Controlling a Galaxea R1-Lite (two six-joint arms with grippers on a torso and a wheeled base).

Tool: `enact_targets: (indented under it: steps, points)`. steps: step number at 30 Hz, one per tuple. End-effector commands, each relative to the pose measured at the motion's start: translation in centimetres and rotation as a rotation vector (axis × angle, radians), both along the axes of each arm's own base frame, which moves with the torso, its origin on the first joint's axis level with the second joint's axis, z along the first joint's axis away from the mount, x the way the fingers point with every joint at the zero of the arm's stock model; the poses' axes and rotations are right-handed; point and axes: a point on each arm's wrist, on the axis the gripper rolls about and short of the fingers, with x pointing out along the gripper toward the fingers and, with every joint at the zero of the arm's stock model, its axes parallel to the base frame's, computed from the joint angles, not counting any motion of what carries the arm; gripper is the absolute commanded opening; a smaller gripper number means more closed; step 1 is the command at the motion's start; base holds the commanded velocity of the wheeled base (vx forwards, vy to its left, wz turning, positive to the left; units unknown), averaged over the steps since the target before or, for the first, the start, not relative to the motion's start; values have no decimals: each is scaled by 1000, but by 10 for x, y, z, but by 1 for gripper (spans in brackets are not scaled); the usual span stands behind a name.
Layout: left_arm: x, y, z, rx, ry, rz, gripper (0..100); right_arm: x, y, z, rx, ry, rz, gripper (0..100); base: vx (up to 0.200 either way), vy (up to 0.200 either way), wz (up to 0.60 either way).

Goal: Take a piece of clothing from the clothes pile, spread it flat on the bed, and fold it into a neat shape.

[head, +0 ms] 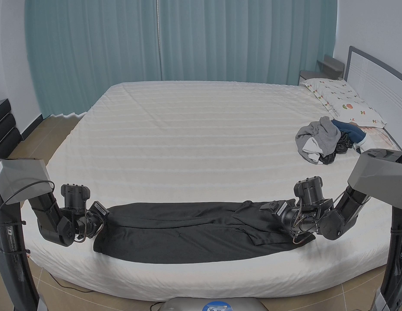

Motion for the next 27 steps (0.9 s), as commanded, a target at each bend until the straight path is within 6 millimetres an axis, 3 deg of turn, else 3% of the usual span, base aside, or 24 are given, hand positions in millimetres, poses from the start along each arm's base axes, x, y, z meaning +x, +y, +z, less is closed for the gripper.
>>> enact_targets:
  steps: [1,9,10,21,27]
  points:
    - [1,0,3,2,-11,7,0,8,2,-7,4,4,-8,100,0,0,0]
    - [2,1,7,2,-34,14,0,10,2,-10,-8,34,-14,100,0,0,0]
    - [3,1,8,2,-44,14,0,10,2,-10,-10,42,-12,0,0,0,0]
    - [3,2,11,1,-60,16,0,9,-1,-9,-22,73,-19,0,0,0,0]
    - [4,2,13,1,-70,16,0,18,-8,2,-1,26,-47,0,0,0,0]
